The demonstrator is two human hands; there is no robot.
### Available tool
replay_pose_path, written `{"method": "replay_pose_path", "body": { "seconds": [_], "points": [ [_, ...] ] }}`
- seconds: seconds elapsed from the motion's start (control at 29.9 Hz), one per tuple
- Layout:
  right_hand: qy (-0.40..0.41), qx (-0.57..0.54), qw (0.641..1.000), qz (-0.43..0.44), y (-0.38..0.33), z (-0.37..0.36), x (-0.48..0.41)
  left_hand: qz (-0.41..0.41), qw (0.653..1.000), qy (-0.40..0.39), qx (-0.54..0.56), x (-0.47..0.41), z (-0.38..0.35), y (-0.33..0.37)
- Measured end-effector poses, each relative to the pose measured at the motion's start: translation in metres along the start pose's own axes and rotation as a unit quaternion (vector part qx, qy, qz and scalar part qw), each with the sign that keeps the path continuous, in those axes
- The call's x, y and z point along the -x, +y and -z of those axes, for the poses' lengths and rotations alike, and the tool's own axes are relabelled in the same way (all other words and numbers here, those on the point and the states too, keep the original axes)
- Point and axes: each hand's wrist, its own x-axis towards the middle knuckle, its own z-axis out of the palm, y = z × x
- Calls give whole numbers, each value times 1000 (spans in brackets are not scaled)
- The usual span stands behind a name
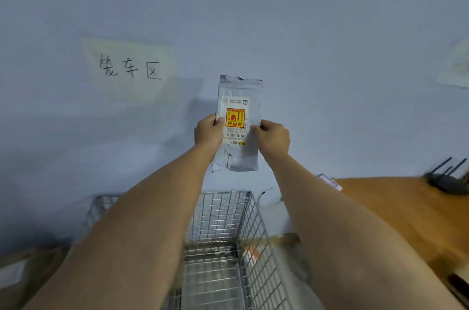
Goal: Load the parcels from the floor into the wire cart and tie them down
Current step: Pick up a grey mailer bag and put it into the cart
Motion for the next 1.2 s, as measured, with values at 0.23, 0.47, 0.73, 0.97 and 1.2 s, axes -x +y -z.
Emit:
{"method": "replay_pose_path", "body": {
  "seconds": [0.23,0.47,0.73,0.97,1.2],
  "points": [
    [-148,-17,988,-31,51,-136,32,98,989,61,-90,4,55,-130],
    [-265,4,961,-85,147,-256,101,239,967,58,-62,35,76,-304],
    [-334,53,926,-168,279,-392,192,355,931,27,-86,88,83,-514],
    [-367,93,901,-213,388,-503,248,455,889,22,-59,113,80,-685],
    [-401,110,876,-243,486,-570,304,495,864,3,-94,153,65,-804]
  ]
}}
